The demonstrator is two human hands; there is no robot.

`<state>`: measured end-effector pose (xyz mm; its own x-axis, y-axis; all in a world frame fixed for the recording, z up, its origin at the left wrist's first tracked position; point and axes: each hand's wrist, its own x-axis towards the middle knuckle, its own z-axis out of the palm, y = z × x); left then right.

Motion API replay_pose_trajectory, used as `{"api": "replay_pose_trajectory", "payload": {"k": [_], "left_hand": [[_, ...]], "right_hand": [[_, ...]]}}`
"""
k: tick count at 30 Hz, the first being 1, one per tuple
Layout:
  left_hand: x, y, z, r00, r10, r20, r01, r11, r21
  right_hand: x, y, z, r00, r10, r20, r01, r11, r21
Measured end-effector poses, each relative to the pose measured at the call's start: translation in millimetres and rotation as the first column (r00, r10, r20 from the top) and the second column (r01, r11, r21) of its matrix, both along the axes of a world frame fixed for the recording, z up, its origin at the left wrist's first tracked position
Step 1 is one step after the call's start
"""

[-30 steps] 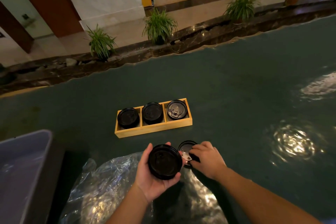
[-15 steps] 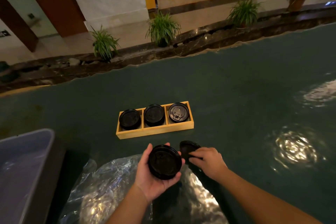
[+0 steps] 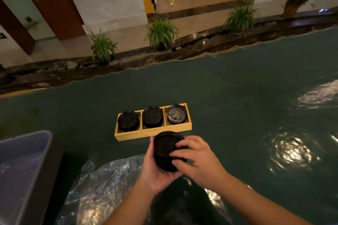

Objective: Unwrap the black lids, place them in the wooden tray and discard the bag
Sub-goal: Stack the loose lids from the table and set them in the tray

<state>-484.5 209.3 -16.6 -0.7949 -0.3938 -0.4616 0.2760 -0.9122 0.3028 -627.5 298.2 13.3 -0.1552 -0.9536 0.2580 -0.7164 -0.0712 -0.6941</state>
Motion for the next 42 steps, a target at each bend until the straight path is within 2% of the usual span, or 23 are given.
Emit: {"api": "replay_pose_trajectory", "payload": {"k": [2,8,13,14,17,19,24,28,30,32,34,36,37,39,41,42], "left_hand": [[1.6,0.1,-0.6,1.000,-0.013,-0.007,0.013,1.000,-0.019],[2.6,-2.1,-0.6,0.999,-0.010,0.031,0.011,0.998,-0.057],[-1.3,-3.4,4.5,0.998,-0.001,0.070,0.006,0.998,-0.070],[-2.8,-2.4,5.8,0.997,0.007,0.072,-0.002,0.997,-0.077],[-8.0,2.3,9.9,0.997,0.005,0.072,0.000,0.997,-0.080],[-8.6,4.5,11.8,0.998,-0.027,0.063,0.032,0.997,-0.075],[-5.0,2.5,13.3,0.994,-0.091,0.058,0.095,0.993,-0.069],[-6.8,0.1,14.3,0.990,-0.118,0.075,0.124,0.989,-0.079],[-11.7,-0.3,14.9,0.977,-0.163,0.137,0.180,0.976,-0.120],[-17.1,-1.9,16.3,0.959,-0.154,0.238,0.205,0.956,-0.209],[-22.4,-5.0,17.3,0.940,-0.075,0.332,0.198,0.913,-0.356],[-28.1,-8.0,21.3,0.907,0.041,0.419,0.199,0.836,-0.511],[-30.5,-8.6,23.1,0.872,0.105,0.479,0.226,0.781,-0.582],[-33.3,-9.3,23.5,0.808,0.184,0.560,0.301,0.688,-0.660],[-33.1,-9.9,22.8,0.815,0.193,0.547,0.283,0.691,-0.666],[-32.2,-10.6,22.9,0.834,0.180,0.522,0.256,0.712,-0.654]], "right_hand": [[2.5,3.0,-3.2,0.998,0.032,-0.053,-0.028,0.997,0.066],[1.5,7.1,-4.1,0.997,0.048,-0.060,-0.040,0.990,0.133],[0.5,7.8,8.0,0.982,-0.021,0.187,0.006,0.997,0.081],[0.2,7.0,11.3,0.980,-0.014,0.199,-0.010,0.993,0.120],[-1.2,2.2,12.2,0.993,0.021,0.113,-0.057,0.946,0.319],[-0.5,-3.7,9.7,0.997,0.052,0.050,-0.067,0.931,0.358],[-1.4,-9.5,0.8,0.998,0.065,0.009,-0.065,0.955,0.290],[-3.6,-11.0,-2.3,0.996,0.055,0.076,-0.074,0.958,0.275],[-7.6,-10.2,-2.5,0.995,0.028,0.091,-0.053,0.960,0.275],[-13.5,-10.0,-2.0,0.999,-0.007,0.040,-0.003,0.966,0.258],[-18.9,-11.5,-3.0,0.999,-0.038,-0.024,0.043,0.965,0.258],[-22.6,-14.0,-5.3,0.999,-0.043,-0.024,0.048,0.948,0.314],[-24.8,-15.5,-6.7,0.999,-0.026,0.020,0.017,0.936,0.353],[-30.4,-18.4,-8.2,0.971,-0.016,0.239,-0.085,0.909,0.407],[-37.0,-21.5,-10.7,0.851,-0.112,0.512,-0.112,0.916,0.386],[-39.9,-23.0,-13.5,0.750,-0.179,0.637,-0.085,0.929,0.361]]}}
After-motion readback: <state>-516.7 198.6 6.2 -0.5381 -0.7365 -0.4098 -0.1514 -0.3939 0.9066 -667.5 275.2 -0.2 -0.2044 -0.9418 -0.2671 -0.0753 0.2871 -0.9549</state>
